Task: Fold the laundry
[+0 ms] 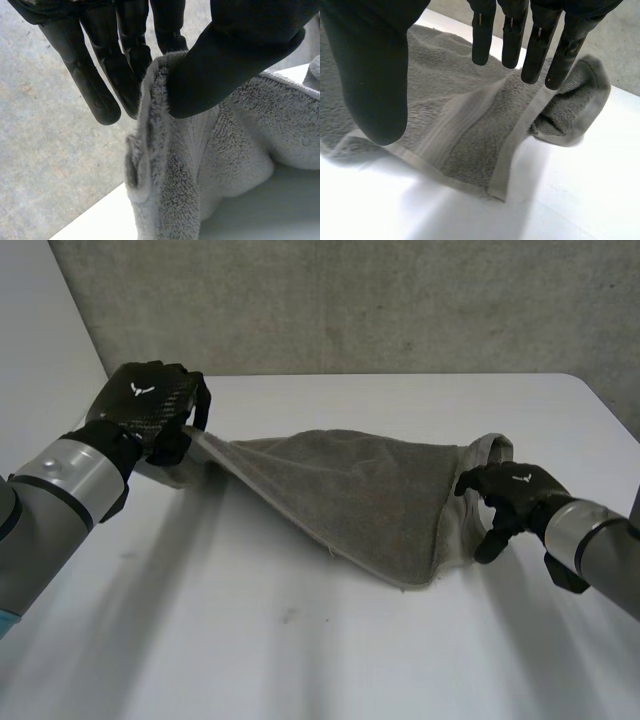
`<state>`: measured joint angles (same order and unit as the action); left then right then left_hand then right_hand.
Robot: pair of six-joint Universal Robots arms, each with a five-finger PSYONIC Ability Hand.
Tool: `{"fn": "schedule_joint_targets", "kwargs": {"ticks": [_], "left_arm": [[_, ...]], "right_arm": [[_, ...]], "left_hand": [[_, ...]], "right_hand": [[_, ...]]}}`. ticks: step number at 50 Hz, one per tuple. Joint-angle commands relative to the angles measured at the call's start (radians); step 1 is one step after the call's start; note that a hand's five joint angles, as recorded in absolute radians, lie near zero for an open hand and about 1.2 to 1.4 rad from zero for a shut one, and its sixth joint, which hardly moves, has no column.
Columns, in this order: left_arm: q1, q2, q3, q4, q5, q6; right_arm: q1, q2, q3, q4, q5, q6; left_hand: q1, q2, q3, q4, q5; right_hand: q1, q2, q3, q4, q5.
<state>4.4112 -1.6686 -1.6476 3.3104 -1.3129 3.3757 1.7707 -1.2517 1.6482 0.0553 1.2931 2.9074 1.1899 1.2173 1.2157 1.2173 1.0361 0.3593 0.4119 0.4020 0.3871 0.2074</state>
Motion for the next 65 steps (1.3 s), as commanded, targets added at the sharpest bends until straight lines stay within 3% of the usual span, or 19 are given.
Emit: {"fn": "schedule_joint_targets", "kwargs": {"ticks": [1, 29, 33, 34, 36, 38, 42, 45, 47, 48, 49, 50, 53, 55, 58, 60, 65], "left_arm": [[0.004, -0.014, 0.034, 0.001, -0.005, 0.001], [0.024, -0.019, 0.04, 0.001, -0.005, -0.085], [0.028, -0.019, 0.038, 0.003, -0.005, -0.085], [0.028, -0.019, 0.038, 0.003, -0.005, -0.085], [0.031, -0.019, 0.037, 0.001, -0.006, -0.085], [0.031, -0.019, 0.035, 0.001, -0.006, -0.085], [0.036, -0.013, 0.031, 0.0, -0.005, -0.082], [0.048, 0.0, 0.025, -0.012, -0.005, -0.075], [0.051, 0.012, 0.025, -0.029, -0.005, -0.072], [0.053, 0.029, 0.025, -0.06, -0.003, -0.065], [0.059, 0.039, 0.023, -0.098, -0.002, -0.056], [0.059, 0.039, 0.023, -0.098, -0.002, -0.056], [0.077, 0.046, 0.017, -0.192, 0.006, -0.016], [0.079, 0.041, -0.007, -0.277, 0.007, 0.063], [0.077, 0.036, -0.024, -0.313, 0.007, 0.117], [0.073, 0.027, -0.058, -0.373, 0.007, 0.239], [0.077, -0.046, -0.093, -0.413, 0.006, 0.393]], "right_arm": [[0.042, -0.075, 0.182, -0.171, -0.006, -0.013], [0.141, 0.186, 0.166, -0.471, 0.049, -0.277], [0.13, 0.17, 0.16, -0.514, 0.115, -0.269], [0.13, 0.17, 0.16, -0.514, 0.115, -0.269], [0.127, 0.143, 0.16, -0.567, 0.194, -0.269], [0.127, 0.112, 0.159, -0.58, 0.227, -0.266], [0.121, 0.037, 0.151, -0.574, 0.246, -0.258], [0.101, -0.066, 0.13, -0.499, 0.21, -0.287], [0.067, -0.177, 0.061, -0.256, 0.171, -0.361], [0.067, -0.178, 0.061, -0.255, 0.17, -0.361], [0.041, -0.213, 0.015, -0.121, 0.149, -0.388], [0.021, -0.222, -0.026, 0.018, 0.117, -0.41], [0.0, -0.222, -0.062, 0.133, 0.089, -0.422], [-0.028, -0.222, -0.12, 0.346, 0.048, -0.442], [-0.034, -0.221, -0.139, 0.49, 0.028, -0.508], [-0.036, -0.219, -0.136, 0.541, 0.026, -0.56], [-0.036, -0.154, -0.111, 0.59, 0.031, -0.701]], "left_hand": [[0.206, 0.179, 0.181, 0.179, 0.186], [0.206, 0.179, 0.181, 0.179, 0.186], [0.206, 0.179, 0.181, 0.179, 0.186], [0.206, 0.179, 0.181, 0.179, 0.186], [0.206, 0.179, 0.181, 0.179, 0.186], [0.206, 0.179, 0.181, 0.179, 0.186], [0.206, 0.179, 0.181, 0.179, 0.186], [0.206, 0.179, 0.181, 0.179, 0.186], [0.206, 0.179, 0.181, 0.179, 0.186], [0.206, 0.179, 0.181, 0.179, 0.186], [0.206, 0.179, 0.181, 0.179, 0.186], [0.206, 0.179, 0.181, 0.179, 0.186], [0.206, 0.179, 0.181, 0.179, 0.186], [0.206, 0.179, 0.181, 0.179, 0.186], [0.206, 0.179, 0.181, 0.179, 0.186], [0.206, 0.179, 0.181, 0.179, 0.186], [0.206, 0.179, 0.181, 0.179, 0.186]], "right_hand": [[0.046, -0.007, 0.003, 0.018, 0.023], [0.19, 0.137, 0.147, 0.162, 0.167], [0.558, 0.505, 0.515, 0.53, 0.535], [0.559, 0.507, 0.517, 0.532, 0.537], [0.892, 0.84, 0.85, 0.865, 0.87], [1.036, 0.983, 0.993, 1.008, 1.013], [1.037, 0.984, 0.994, 1.009, 1.014], [1.037, 0.984, 0.994, 1.009, 1.014], [1.037, 0.984, 0.994, 1.009, 1.014], [1.037, 0.984, 0.994, 1.009, 1.014], [1.037, 0.984, 0.994, 1.009, 1.014], [1.037, 0.984, 0.994, 1.009, 1.014], [1.037, 0.984, 0.994, 1.009, 1.014], [1.037, 0.984, 0.994, 1.009, 1.014], [1.037, 0.984, 0.994, 1.009, 1.014], [1.037, 0.984, 0.994, 1.009, 1.014], [1.037, 0.984, 0.994, 1.009, 1.014]]}}
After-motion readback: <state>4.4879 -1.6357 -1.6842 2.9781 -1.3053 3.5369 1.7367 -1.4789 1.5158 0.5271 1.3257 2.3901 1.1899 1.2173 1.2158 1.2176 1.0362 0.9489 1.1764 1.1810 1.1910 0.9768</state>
